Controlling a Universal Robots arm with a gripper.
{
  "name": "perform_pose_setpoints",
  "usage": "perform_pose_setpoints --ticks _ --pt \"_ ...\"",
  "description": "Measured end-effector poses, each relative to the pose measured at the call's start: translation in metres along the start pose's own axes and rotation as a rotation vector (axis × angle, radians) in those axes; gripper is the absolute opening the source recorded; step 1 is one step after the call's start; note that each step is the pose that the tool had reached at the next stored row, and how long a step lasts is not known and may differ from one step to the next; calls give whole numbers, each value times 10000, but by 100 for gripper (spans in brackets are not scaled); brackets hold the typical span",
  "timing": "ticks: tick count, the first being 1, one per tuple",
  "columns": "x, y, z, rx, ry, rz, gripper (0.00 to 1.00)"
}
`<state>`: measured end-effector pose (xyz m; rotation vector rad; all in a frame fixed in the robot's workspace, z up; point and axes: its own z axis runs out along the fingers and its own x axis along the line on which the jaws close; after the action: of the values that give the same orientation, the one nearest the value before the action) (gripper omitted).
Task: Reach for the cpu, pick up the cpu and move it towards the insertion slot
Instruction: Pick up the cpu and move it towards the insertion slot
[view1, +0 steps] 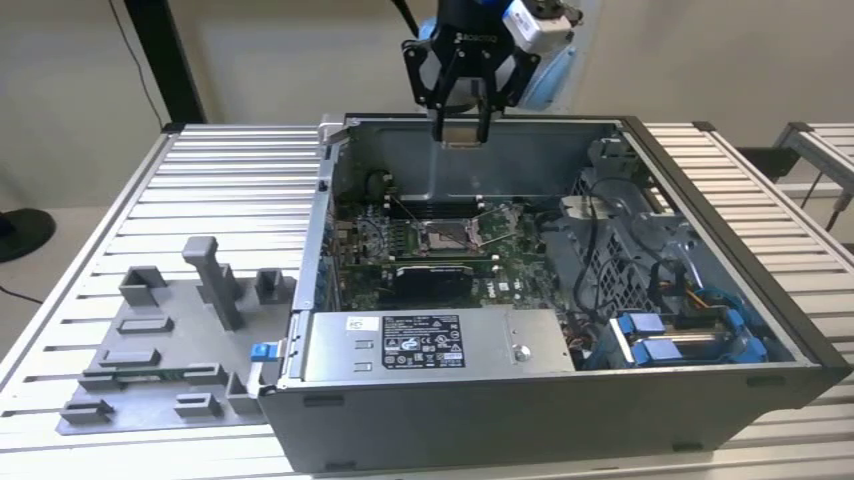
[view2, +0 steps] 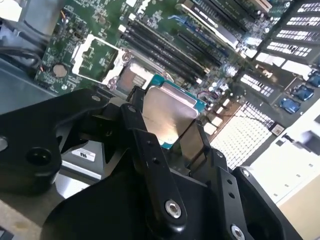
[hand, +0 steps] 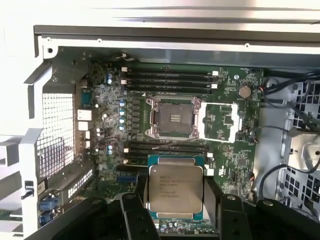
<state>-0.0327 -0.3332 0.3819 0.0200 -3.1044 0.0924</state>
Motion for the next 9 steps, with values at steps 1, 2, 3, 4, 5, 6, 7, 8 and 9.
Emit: perform_pose_setpoints --ticks 1,2,3,4,5,6,7,8,9 --pt "5 17 3 0 1 9 0" --pt "8 33 5 -1 1 17 0" --pt "10 52 7 -1 2 27 0" --pt "10 70 7 -1 2 35 0" --pt "10 88 8 -1 3 43 0" --pt "9 107 7 -1 4 51 0" --pt "9 119 7 -2 3 57 0" --pt "9 126 7 -1 4 59 0" --pt "9 126 7 -1 4 58 0"
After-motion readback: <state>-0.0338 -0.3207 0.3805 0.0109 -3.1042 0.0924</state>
